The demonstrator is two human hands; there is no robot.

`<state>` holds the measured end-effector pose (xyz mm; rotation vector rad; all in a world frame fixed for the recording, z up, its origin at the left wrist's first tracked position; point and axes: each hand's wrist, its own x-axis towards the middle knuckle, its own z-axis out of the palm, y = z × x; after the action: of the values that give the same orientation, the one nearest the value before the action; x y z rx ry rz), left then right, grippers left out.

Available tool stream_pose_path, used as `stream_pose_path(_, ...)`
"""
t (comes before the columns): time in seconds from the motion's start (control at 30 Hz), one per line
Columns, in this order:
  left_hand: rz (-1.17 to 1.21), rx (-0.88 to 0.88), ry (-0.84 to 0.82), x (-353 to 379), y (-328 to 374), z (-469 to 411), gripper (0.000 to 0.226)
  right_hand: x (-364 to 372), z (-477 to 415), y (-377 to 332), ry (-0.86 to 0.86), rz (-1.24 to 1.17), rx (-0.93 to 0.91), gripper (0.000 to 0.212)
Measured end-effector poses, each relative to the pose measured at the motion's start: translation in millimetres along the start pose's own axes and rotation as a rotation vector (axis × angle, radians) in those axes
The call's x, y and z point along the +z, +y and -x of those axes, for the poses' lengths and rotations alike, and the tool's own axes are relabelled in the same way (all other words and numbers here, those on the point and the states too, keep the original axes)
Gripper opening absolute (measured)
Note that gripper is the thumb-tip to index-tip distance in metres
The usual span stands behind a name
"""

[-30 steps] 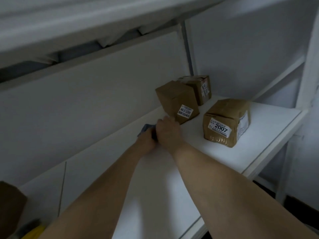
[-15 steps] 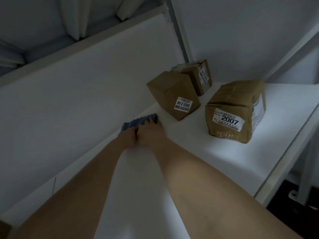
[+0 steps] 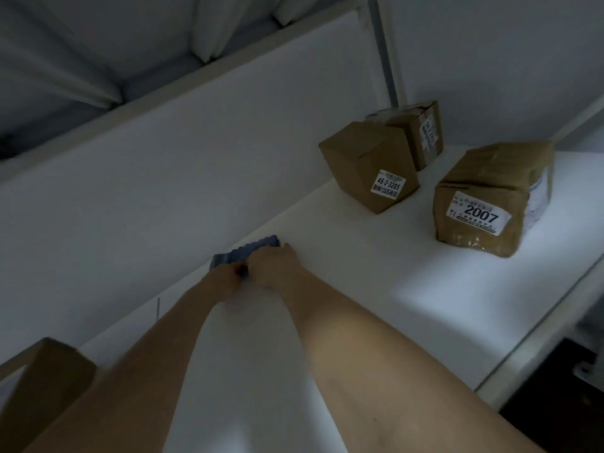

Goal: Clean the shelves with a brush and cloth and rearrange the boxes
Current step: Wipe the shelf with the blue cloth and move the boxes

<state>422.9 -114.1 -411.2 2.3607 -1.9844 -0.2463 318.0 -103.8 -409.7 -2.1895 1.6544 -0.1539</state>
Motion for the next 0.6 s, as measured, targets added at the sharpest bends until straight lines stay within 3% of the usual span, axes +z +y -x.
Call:
stream_pose_path(0.13,-0.103,-0.047,-0.071,-2,12,39,0.042,-7,39,4,-0.098,0.043,0.060,0.049)
stream_pose_path(0.3,-0.190,0.087,-0.173,-4,38,100,0.043,-9,105,28,0.176,-0.054,0.042,0.034)
stream_pose_path(0.47,-0.099,0.245,-0.176,-3,75,159,0.043,-28,161,49,0.081,0.005,0.186,0.059)
stream_pose_path(0.6,-0.045,0.300,-0.251,-5,102,199,0.046,-38,198,62,0.083,0.090,0.284,0.049)
